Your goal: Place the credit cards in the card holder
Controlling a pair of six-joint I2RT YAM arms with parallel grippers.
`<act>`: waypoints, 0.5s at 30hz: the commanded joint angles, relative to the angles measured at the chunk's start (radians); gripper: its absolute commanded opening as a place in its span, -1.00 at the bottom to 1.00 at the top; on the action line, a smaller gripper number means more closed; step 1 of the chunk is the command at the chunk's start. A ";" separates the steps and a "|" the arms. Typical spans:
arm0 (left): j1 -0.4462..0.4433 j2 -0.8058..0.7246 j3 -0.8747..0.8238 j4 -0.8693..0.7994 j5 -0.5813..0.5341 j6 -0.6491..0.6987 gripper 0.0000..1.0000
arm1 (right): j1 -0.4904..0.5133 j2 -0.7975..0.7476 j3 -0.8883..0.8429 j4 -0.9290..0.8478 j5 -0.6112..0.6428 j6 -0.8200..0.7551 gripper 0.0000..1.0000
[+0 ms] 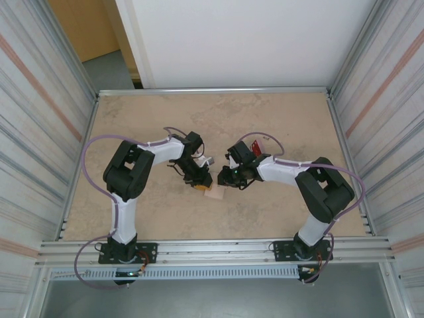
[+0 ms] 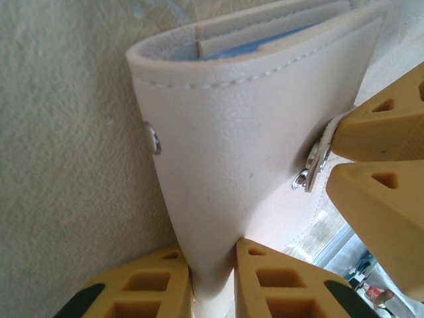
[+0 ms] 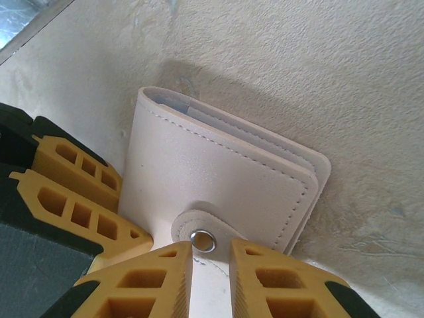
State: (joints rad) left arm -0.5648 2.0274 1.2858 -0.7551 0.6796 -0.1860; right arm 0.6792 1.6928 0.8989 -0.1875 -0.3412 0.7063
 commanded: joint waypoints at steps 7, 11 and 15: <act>-0.017 0.054 -0.014 0.007 -0.041 0.014 -0.61 | -0.003 -0.002 0.015 0.006 -0.031 -0.033 -0.59; -0.017 0.052 -0.015 0.007 -0.040 0.014 -0.61 | 0.017 -0.065 -0.010 0.007 -0.025 -0.031 -0.60; -0.019 0.055 -0.016 0.008 -0.040 0.012 -0.61 | 0.003 -0.126 -0.025 -0.022 -0.002 -0.035 -0.59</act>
State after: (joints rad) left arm -0.5648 2.0281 1.2858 -0.7551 0.6800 -0.1837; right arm 0.6880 1.6268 0.8841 -0.1886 -0.3573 0.6949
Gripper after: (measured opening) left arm 0.199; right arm 0.206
